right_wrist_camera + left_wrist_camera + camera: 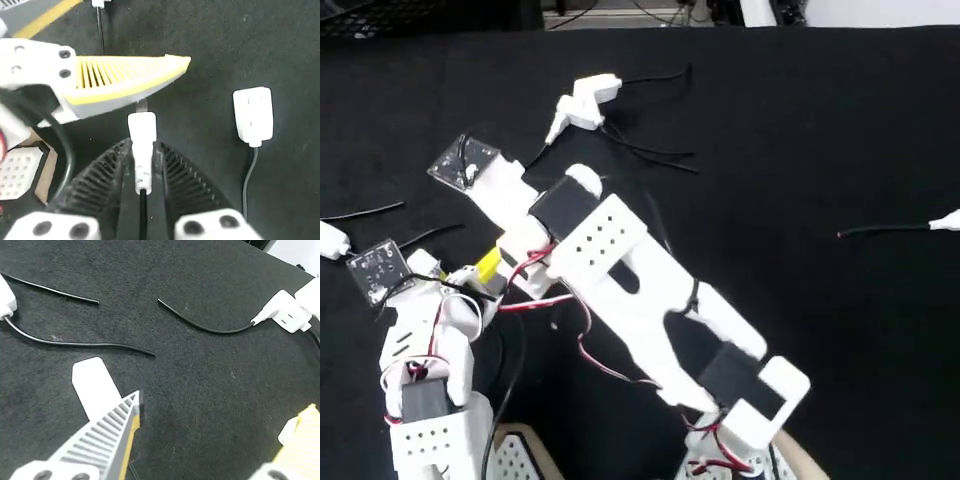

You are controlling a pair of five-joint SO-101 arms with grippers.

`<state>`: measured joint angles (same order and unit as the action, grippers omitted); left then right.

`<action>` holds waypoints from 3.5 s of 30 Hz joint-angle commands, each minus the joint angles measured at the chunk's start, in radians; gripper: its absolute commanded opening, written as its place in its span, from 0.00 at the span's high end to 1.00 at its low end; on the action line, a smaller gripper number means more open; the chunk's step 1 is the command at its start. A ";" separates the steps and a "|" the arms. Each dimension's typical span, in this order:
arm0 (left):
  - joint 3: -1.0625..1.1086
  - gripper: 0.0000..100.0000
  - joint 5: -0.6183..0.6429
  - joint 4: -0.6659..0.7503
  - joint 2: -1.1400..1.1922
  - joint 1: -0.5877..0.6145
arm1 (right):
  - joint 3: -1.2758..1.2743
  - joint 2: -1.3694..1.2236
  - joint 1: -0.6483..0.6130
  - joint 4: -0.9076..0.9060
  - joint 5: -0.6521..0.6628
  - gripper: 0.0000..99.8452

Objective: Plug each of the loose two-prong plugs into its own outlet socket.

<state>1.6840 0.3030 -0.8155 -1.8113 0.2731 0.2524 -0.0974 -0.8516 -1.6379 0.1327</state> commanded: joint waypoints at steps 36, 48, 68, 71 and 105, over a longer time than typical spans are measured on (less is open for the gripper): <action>0.015 0.55 0.006 0.003 -0.008 -0.028 | 0.108 0.001 0.203 -0.109 -0.055 0.99; -0.008 0.55 -0.117 0.011 -0.005 -0.101 | -0.061 0.010 0.726 -0.123 0.060 0.99; -0.584 0.55 -0.315 0.132 0.744 -0.243 | -0.206 0.010 1.350 -0.121 0.417 0.99; -0.708 0.55 -0.361 0.230 1.005 -0.245 | -0.216 0.010 1.366 -0.121 0.430 0.99; -1.793 0.55 -0.552 -0.092 2.332 -0.481 | -0.216 0.010 1.366 -0.114 0.431 0.99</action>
<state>-0.0315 -0.2447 -0.7572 0.5317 -0.1550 0.0315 -0.1051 0.5094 -1.7392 0.5562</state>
